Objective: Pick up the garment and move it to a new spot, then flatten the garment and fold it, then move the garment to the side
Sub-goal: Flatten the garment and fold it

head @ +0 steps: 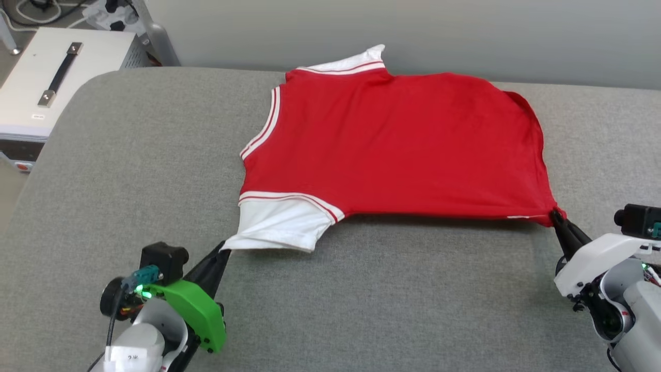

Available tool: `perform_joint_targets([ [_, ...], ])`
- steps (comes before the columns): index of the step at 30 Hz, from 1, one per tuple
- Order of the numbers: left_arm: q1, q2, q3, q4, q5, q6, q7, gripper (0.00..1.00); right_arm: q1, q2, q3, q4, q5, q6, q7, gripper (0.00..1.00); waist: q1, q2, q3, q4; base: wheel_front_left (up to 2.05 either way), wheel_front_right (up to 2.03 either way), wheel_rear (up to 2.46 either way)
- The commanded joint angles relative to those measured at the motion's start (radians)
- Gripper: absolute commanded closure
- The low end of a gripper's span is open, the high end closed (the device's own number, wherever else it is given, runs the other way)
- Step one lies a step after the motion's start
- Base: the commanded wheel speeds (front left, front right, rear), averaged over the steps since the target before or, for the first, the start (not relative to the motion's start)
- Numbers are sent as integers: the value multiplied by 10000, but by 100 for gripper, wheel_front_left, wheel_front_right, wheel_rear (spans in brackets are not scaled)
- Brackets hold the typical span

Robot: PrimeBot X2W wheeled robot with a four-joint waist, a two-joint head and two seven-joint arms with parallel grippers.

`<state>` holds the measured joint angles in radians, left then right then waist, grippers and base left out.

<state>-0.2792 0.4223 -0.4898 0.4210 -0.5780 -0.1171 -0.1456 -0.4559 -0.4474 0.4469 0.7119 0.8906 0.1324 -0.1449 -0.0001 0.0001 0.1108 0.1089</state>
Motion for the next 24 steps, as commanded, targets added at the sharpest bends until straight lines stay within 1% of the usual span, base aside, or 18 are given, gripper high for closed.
perform_joint_targets([
  [1, 384, 166, -9, -193, -111, 91, 116, 100, 282, -46, 61, -174, 105, -17, 1, 100, 1, -1, -418, 14, 0, 0, 0],
  [10, 2091, 880, -211, -1617, -326, 374, 832, 100, 1602, -287, 210, -1159, 759, -17, -32, 100, 1, -1, -1279, 20, 0, 0, 0],
  [13, 2567, 1068, -263, -2081, -413, 472, 1027, 100, 2219, -399, 203, -1383, 997, -17, 165, 100, 1, -1, -1572, 38, 0, 0, 0],
  [19, 3505, 1457, -469, -2955, -701, 482, 1571, 100, 3505, -680, 184, -2046, 1375, -17, 663, 100, 1, -1, -2116, 26, 0, 0, 0],
  [24, 4312, 1866, -585, -3830, -1041, 470, 2028, 100, 4518, -997, 198, -2774, 1388, -17, 1272, 100, 1, -1, -2374, -17, 0, 0, 0],
])
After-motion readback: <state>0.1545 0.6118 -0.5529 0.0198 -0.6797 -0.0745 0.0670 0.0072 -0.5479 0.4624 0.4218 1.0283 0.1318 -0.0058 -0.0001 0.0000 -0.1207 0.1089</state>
